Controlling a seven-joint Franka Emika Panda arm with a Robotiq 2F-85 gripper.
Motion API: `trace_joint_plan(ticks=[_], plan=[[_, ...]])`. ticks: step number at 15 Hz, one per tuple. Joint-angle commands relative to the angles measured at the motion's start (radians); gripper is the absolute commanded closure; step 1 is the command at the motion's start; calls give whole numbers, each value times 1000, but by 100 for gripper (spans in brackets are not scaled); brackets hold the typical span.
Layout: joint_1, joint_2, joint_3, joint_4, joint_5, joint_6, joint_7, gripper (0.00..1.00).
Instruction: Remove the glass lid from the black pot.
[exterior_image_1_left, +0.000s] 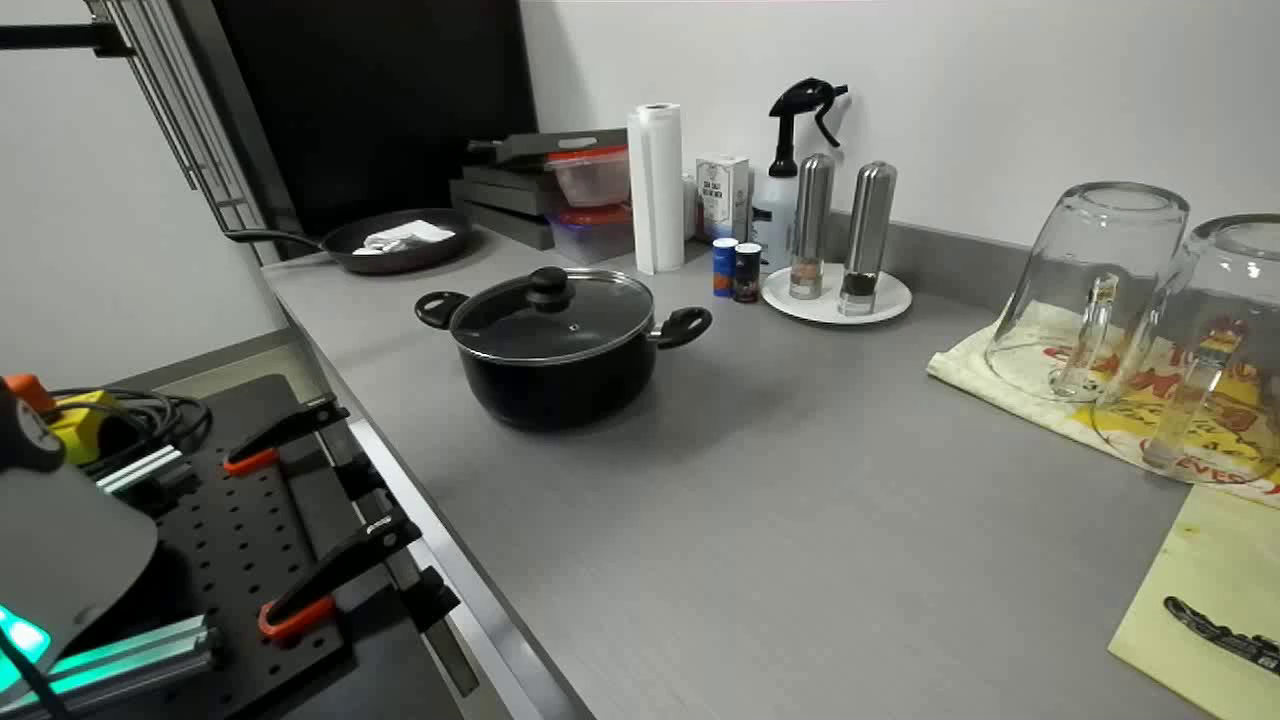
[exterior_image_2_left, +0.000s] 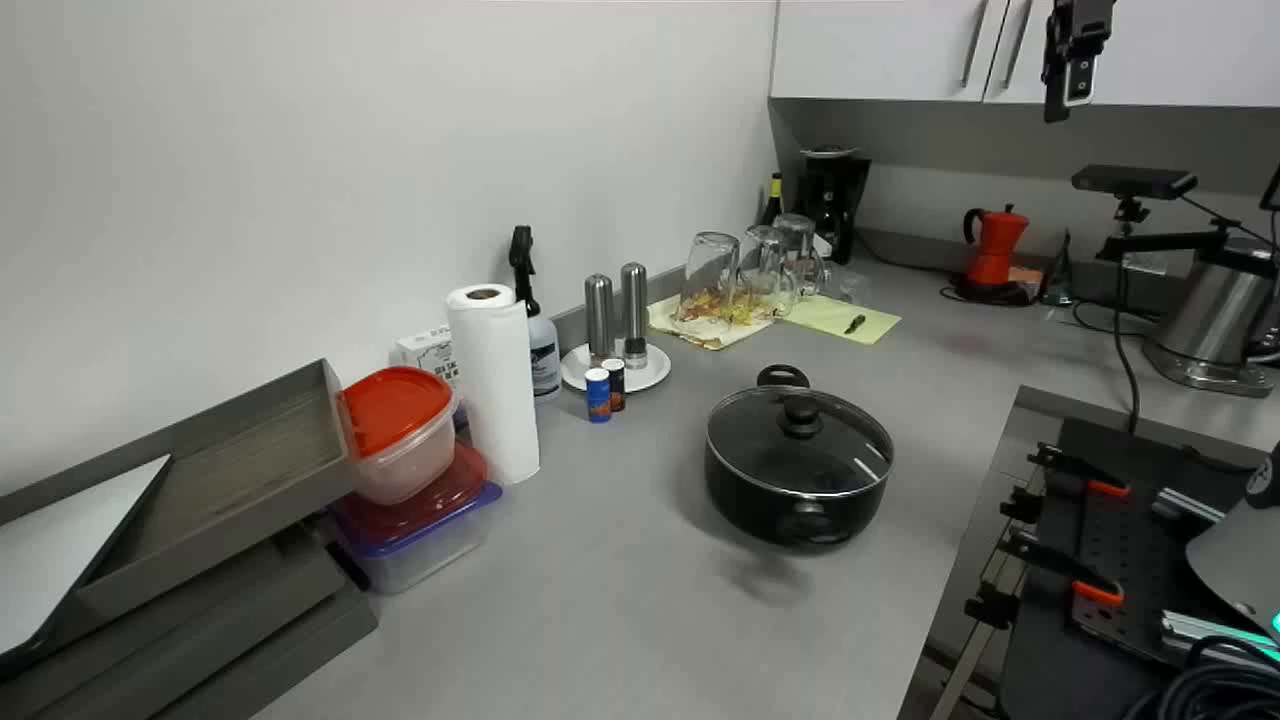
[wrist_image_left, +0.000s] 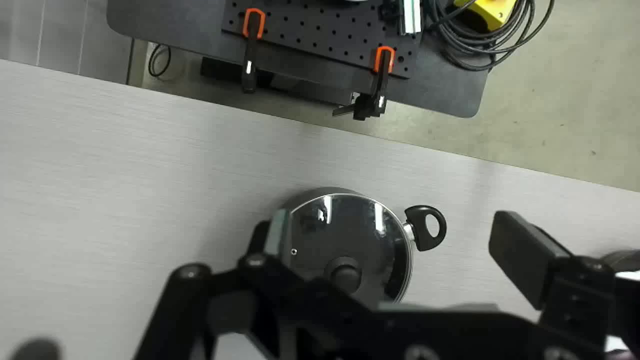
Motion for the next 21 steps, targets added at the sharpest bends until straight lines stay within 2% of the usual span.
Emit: trace_joint_plan(ticks=[1, 10, 16, 21], plan=[[-5, 1, 4, 3, 2, -2, -2, 0], [2, 39, 6, -1, 7, 30, -8, 0], [19, 137, 43, -44, 5, 193, -6, 0], [45, 247, 99, -84, -8, 378, 8, 0]])
